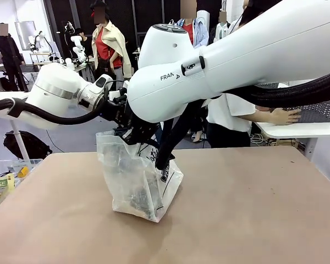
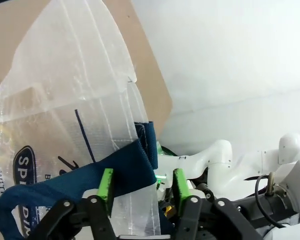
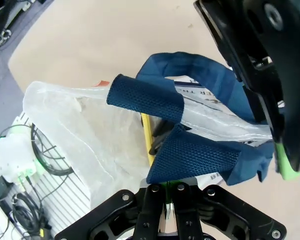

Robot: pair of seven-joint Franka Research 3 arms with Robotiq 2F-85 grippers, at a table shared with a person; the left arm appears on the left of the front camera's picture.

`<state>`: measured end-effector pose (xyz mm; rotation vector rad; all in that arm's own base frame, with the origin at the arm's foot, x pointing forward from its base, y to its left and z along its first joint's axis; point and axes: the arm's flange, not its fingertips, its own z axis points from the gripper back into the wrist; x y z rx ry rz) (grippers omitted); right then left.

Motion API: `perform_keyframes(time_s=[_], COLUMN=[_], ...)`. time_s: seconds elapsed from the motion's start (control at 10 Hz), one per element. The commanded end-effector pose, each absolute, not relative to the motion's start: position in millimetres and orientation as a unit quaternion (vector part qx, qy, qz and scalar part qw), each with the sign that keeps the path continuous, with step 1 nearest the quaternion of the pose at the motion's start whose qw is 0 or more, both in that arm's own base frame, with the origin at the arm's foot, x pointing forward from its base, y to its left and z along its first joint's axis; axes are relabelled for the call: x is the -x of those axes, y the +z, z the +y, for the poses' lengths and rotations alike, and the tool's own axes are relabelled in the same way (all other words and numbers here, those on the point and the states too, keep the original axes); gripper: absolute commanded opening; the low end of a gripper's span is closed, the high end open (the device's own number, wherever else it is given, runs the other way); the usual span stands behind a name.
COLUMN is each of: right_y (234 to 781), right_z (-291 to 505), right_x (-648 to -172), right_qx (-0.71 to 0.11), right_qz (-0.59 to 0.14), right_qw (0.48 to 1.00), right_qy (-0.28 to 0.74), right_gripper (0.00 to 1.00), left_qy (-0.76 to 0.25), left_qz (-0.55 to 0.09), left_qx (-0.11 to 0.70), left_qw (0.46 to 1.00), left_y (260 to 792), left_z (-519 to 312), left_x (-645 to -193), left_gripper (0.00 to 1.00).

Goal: Transfer purchased items from the store into the shopping bag.
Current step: Move the Reusable shopping bag to the right side of the table.

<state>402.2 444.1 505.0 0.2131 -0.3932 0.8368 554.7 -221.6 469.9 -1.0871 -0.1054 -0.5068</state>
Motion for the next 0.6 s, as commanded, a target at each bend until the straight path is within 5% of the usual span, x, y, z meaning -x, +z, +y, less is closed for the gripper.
perform_keyframes(time_s=[0.0,0.5], right_y=[507.1,506.5], right_z=[452.0,455.6], right_x=[-406.6,-401.8], right_qx=[-0.103,-0.098], right_qz=[-0.186,-0.19], right_qw=[0.883,0.88], right_qy=[0.419,0.424], right_gripper=[0.0,0.0], left_qy=[-0.246,-0.258], left_qz=[-0.043,-0.043], left_qx=[0.536,0.528], left_qw=[0.806,0.808], left_y=[468.7,468.2], left_z=[-219.0,-221.9], left_x=[-563.0,-562.7], left_gripper=[0.71,0.71])
